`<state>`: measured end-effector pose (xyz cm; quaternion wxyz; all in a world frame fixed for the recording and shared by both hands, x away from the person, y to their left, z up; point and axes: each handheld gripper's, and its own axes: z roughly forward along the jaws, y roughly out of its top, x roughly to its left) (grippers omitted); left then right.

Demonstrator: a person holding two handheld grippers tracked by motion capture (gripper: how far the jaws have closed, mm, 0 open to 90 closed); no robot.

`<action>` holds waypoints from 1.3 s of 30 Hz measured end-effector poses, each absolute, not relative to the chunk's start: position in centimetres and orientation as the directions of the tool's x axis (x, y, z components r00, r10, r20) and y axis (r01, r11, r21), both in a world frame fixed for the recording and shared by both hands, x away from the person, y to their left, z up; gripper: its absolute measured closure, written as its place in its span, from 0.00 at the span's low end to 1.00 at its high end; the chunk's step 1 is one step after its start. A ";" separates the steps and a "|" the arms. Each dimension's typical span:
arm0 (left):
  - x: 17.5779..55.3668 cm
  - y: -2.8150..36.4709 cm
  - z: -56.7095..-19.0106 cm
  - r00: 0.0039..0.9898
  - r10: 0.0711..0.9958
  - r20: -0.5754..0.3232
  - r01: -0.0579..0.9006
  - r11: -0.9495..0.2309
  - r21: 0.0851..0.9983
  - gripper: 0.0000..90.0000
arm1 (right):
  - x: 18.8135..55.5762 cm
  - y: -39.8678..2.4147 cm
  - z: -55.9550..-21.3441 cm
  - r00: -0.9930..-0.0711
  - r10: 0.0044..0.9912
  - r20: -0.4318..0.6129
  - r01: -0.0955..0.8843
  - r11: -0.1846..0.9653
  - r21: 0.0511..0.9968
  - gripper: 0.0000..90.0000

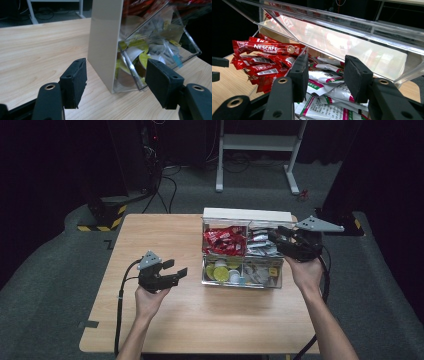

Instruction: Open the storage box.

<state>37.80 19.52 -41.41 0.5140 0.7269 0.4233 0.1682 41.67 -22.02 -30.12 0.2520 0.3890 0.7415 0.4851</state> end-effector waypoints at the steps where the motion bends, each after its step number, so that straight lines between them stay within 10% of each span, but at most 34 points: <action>1: 37.9 19.5 -41.2 0.590 0.785 -0.189 0.439 -0.115 0.891 0.38 | 41.7 -22.0 -30.1 -0.570 0.821 0.003 0.332 0.228 0.915 0.61; 39: 39.4 16.2 -34.3 0.671 0.726 -0.151 0.358 -0.139 0.923 0.46 | 41.8 -22.1 -29.9 -0.578 0.816 0.007 0.343 0.235 0.909 0.62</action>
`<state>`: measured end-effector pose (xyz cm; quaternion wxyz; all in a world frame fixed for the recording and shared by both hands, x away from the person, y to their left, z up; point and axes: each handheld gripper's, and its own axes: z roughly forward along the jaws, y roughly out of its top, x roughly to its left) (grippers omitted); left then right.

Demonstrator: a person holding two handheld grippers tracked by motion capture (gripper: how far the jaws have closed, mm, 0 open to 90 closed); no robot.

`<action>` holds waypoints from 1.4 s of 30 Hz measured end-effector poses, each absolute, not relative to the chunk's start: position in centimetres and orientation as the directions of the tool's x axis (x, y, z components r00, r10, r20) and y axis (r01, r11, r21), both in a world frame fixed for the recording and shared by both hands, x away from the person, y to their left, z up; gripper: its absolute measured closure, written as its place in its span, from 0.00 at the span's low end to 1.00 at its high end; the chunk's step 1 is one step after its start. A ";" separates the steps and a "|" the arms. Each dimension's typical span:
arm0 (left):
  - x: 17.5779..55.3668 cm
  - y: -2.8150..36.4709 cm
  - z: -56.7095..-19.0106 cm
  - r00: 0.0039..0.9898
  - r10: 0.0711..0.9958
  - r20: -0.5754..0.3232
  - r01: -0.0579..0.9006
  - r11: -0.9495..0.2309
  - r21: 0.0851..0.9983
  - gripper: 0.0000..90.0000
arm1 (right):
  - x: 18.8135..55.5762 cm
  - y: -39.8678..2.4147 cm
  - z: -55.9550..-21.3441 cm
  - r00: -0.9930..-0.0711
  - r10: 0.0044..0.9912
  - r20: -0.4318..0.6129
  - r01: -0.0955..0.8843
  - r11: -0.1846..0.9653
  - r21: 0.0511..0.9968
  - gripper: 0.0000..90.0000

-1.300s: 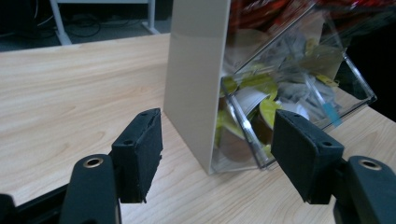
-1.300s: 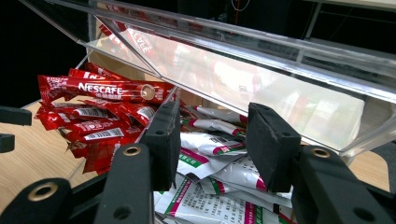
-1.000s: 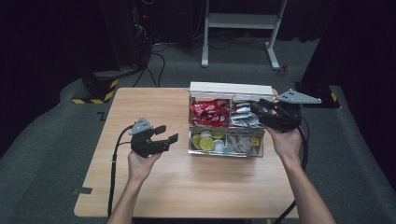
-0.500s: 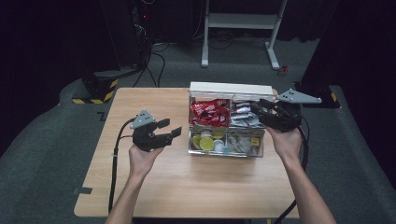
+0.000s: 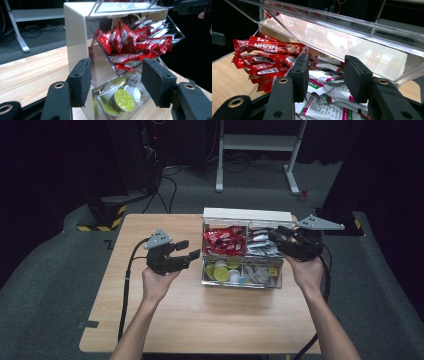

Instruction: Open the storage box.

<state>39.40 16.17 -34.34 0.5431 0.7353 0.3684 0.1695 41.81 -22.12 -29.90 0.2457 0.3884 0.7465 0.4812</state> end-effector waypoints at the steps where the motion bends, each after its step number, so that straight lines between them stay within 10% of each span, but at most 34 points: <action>1: 39.5 16.0 -34.2 0.670 0.728 -0.144 0.353 -0.143 0.925 0.47 | 41.8 -22.1 -29.9 -0.578 0.816 0.008 0.344 0.235 0.909 0.62; 42: 43.0 10.3 -32.0 0.681 0.729 -0.070 0.354 -0.244 0.903 0.62 | 41.9 -22.2 -30.0 -0.580 0.814 0.016 0.341 0.225 0.913 0.62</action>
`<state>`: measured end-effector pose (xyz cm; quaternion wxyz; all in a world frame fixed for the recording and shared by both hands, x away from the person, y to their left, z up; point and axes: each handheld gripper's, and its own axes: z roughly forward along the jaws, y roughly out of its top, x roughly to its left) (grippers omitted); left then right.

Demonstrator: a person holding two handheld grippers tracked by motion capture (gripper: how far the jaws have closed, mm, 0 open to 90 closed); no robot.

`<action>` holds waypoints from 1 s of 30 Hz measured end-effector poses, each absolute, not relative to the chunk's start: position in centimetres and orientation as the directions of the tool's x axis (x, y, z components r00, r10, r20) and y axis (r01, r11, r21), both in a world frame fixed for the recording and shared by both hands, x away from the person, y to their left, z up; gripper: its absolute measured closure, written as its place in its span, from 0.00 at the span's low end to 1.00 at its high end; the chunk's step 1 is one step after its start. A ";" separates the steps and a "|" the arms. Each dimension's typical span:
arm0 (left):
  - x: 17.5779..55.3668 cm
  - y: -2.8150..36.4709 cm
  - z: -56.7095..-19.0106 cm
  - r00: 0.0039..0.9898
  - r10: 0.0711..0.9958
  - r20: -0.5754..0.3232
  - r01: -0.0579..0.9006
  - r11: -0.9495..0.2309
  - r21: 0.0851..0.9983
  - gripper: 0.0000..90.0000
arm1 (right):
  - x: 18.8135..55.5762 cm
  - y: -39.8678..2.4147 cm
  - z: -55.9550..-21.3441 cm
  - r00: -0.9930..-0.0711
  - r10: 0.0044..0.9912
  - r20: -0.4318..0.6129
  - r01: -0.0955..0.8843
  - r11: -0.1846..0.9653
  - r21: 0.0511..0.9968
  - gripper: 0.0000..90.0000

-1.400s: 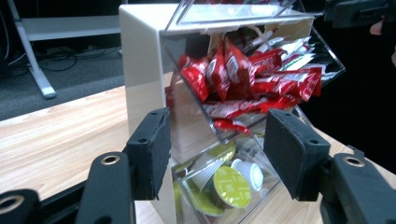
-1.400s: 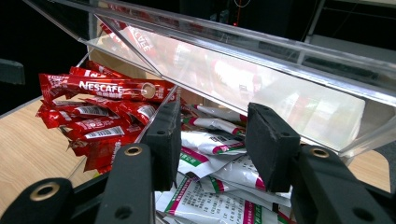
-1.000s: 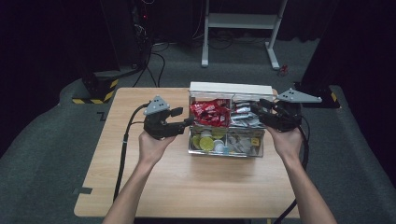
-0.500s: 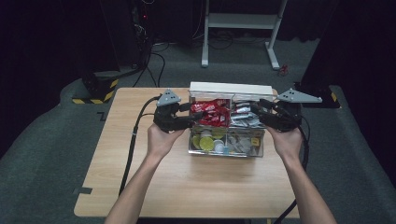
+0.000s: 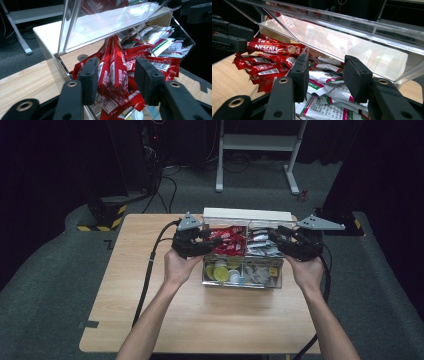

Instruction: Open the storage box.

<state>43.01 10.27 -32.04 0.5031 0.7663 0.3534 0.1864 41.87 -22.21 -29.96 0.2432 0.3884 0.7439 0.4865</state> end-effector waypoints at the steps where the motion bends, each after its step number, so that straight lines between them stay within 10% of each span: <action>1: 43.1 10.2 -32.0 0.681 0.729 -0.065 0.353 -0.249 0.902 0.63 | 41.9 -22.2 -30.0 -0.580 0.814 0.016 0.341 0.225 0.913 0.62; 30: 43.2 8.5 -31.9 0.706 0.709 0.001 0.327 -0.326 0.887 0.88 | 42.0 -22.2 -30.1 -0.583 0.812 0.019 0.342 0.225 0.912 0.62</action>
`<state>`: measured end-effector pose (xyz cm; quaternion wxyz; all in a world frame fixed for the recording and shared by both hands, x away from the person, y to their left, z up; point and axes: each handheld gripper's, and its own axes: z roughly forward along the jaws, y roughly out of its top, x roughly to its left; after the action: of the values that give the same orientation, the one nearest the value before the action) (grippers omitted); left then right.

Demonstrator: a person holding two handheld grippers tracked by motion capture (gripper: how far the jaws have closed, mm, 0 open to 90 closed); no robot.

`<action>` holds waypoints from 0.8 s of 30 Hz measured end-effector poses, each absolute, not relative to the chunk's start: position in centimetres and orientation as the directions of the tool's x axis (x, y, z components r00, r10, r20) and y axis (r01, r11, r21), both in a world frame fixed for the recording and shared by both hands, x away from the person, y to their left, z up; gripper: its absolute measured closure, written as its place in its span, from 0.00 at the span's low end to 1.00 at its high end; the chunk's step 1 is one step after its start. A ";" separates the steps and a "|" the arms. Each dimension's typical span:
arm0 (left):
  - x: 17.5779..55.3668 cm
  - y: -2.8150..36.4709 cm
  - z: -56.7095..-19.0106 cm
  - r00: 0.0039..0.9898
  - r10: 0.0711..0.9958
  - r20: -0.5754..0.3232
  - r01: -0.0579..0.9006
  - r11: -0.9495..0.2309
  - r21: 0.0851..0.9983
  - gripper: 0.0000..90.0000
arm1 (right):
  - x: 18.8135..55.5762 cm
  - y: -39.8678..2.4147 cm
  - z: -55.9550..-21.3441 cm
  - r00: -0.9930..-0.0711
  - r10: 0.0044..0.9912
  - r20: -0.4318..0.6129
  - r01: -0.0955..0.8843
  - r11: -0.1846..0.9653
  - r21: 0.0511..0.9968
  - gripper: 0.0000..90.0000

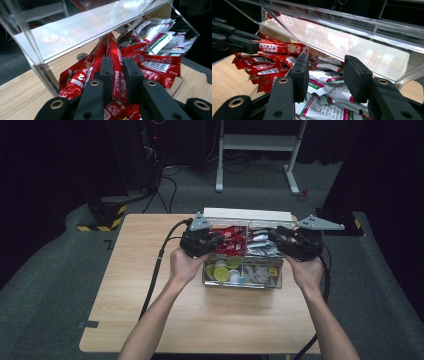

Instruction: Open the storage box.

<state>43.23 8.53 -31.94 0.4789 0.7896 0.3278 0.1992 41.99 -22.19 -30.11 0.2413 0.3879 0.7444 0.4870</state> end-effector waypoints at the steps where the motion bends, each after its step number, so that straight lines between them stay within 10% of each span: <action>1: 43.1 8.6 -31.9 0.707 0.707 -0.003 0.327 -0.323 0.888 0.88 | 42.0 -22.2 -30.1 -0.582 0.813 0.018 0.342 0.225 0.912 0.62; 24: 41.5 10.4 -31.6 0.719 0.695 -0.021 0.311 -0.295 0.903 0.90 | 42.0 -22.2 -30.1 -0.585 0.811 0.019 0.341 0.225 0.913 0.62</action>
<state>41.48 10.38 -31.60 0.4988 0.7814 0.3218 0.1922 42.01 -22.22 -30.11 0.2407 0.3868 0.7446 0.4878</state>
